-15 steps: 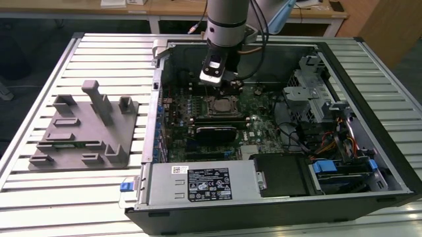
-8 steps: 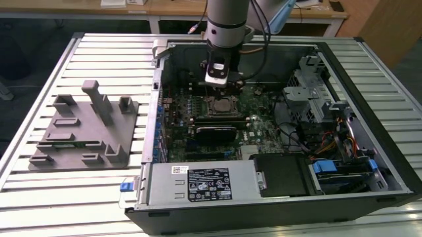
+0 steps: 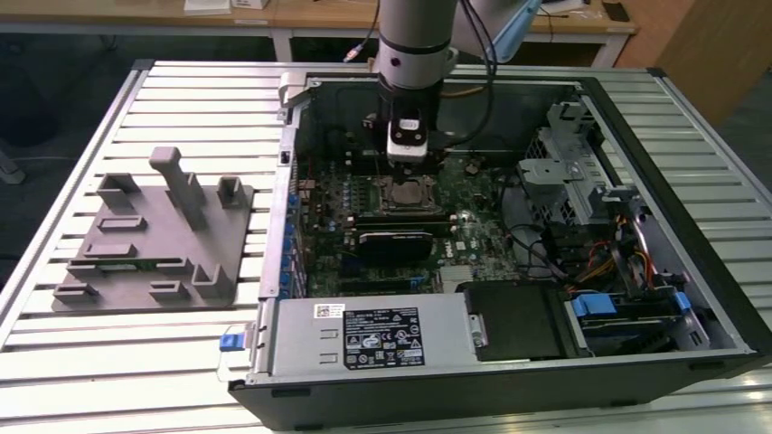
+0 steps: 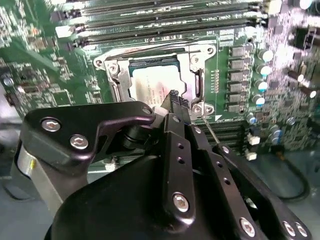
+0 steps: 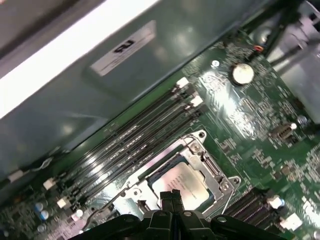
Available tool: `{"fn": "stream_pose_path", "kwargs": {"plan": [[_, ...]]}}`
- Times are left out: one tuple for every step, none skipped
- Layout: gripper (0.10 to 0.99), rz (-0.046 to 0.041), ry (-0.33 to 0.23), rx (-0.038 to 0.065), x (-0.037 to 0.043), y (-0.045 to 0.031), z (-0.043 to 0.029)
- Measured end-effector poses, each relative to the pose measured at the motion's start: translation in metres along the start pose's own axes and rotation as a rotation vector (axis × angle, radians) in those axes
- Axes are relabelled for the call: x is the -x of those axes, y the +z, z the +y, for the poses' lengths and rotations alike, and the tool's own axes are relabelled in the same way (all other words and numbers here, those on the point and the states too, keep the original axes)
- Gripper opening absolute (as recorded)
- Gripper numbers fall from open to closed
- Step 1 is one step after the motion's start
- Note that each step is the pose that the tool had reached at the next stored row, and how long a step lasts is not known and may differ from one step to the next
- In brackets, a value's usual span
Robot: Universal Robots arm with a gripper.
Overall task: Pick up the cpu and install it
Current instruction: 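Close the cpu cover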
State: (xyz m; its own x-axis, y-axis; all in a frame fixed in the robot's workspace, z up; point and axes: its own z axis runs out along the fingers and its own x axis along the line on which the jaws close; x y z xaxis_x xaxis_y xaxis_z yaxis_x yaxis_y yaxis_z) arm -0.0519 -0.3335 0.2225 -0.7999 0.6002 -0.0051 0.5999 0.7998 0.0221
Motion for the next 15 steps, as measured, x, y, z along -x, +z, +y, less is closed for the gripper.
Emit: {"fn": "stream_pose_path", "kwargs": {"plan": [[0.106, 0.0004, -0.018, 0.0, 0.0, 0.0003, 0.0], [0.106, 0.0008, -0.038, 0.0, 0.0, 0.0006, 0.0], [0.106, 0.0012, -0.056, 0.0, 0.0, 0.0009, 0.0], [0.106, 0.0016, -0.074, 0.0, 0.0, 0.0012, 0.0], [0.106, 0.002, -0.092, 0.0, 0.0, 0.0016, 0.0], [0.106, 0.0023, -0.11, 0.001, 0.0, 0.0021, 0.0], [0.106, 0.0027, -0.127, 0.001, 0.0, 0.0026, 0.0], [0.106, 0.0031, -0.147, 0.001, 0.0, 0.0031, -0.0001], [0.106, 0.0034, -0.165, 0.001, 0.0, 0.0037, -0.0001], [0.106, 0.0035, -0.183, 0.001, 0.0, 0.0042, -0.0001], [0.106, 0.0036, -0.201, 0.001, 0.0, 0.0046, -0.0001], [0.106, 0.0036, -0.219, 0.002, 0.0, 0.0051, -0.0001], [0.106, 0.0036, -0.237, 0.002, 0.0, 0.0056, -0.0001], [0.106, 0.0036, -0.255, 0.002, 0.0, 0.0061, -0.0001], [0.106, 0.0037, -0.274, 0.003, 0.0, 0.0065, -0.0002]]}}
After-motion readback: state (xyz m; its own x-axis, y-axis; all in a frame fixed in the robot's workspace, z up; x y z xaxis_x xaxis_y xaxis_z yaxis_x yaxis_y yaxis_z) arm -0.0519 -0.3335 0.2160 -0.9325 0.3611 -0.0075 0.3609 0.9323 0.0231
